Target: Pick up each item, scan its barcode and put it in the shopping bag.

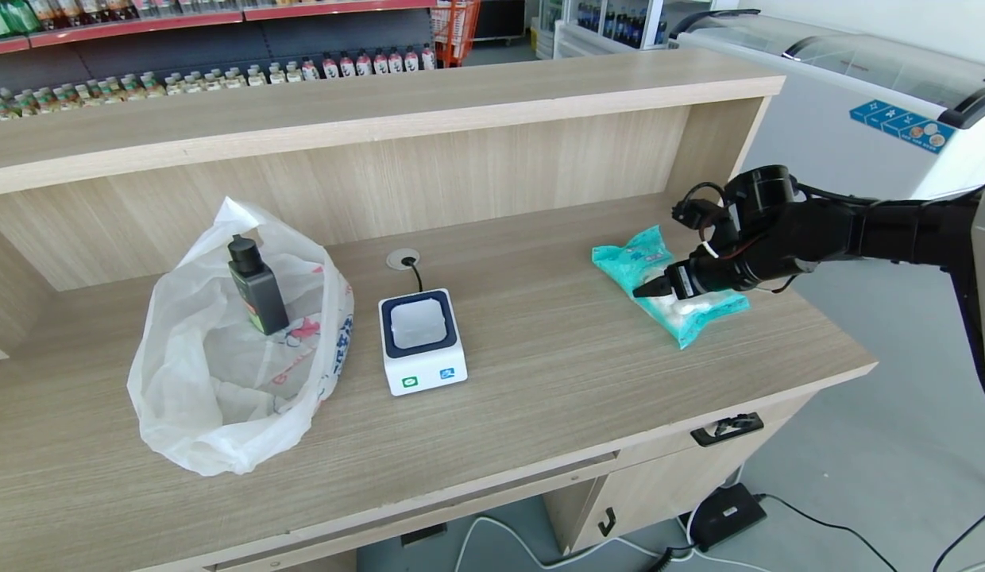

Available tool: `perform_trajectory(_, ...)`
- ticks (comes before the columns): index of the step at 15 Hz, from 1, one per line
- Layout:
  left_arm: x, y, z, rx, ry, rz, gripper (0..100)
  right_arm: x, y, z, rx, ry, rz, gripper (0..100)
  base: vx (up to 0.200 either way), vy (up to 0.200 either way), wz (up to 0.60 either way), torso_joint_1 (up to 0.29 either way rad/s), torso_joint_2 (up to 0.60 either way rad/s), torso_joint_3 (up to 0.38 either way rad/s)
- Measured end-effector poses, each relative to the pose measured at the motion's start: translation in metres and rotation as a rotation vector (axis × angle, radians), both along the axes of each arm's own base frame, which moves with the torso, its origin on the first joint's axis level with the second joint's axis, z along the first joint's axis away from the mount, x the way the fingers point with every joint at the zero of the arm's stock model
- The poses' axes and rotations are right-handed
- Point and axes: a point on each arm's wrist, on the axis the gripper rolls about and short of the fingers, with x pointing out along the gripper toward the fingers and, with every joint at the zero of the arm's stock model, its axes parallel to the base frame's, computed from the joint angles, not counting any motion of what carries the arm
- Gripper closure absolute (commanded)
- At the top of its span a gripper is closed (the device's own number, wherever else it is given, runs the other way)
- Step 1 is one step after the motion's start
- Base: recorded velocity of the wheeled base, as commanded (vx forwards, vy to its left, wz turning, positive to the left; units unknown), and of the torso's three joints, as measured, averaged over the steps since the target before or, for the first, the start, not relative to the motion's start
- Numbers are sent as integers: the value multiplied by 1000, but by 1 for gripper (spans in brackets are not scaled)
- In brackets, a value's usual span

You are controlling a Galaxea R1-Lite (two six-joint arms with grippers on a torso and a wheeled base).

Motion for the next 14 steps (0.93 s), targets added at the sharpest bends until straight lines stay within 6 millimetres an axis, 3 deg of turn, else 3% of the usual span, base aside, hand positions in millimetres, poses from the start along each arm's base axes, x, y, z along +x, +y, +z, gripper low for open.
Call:
perform_trajectory(4, 0, 0, 0, 0, 0, 0, 0, -2, 7, -7, -18, 57, 8, 0, 0, 0, 0, 0, 0, 0)
perform_trajectory(5, 0, 0, 0, 0, 0, 0, 0, -2, 8, -7, -22, 59, 7, 100, 0, 0, 0, 0, 0, 0)
perform_trajectory(14, 0, 0, 0, 0, 0, 0, 0, -8, 21, -9, -123, 95, -61, 100, 0, 0, 0, 0, 0, 0)
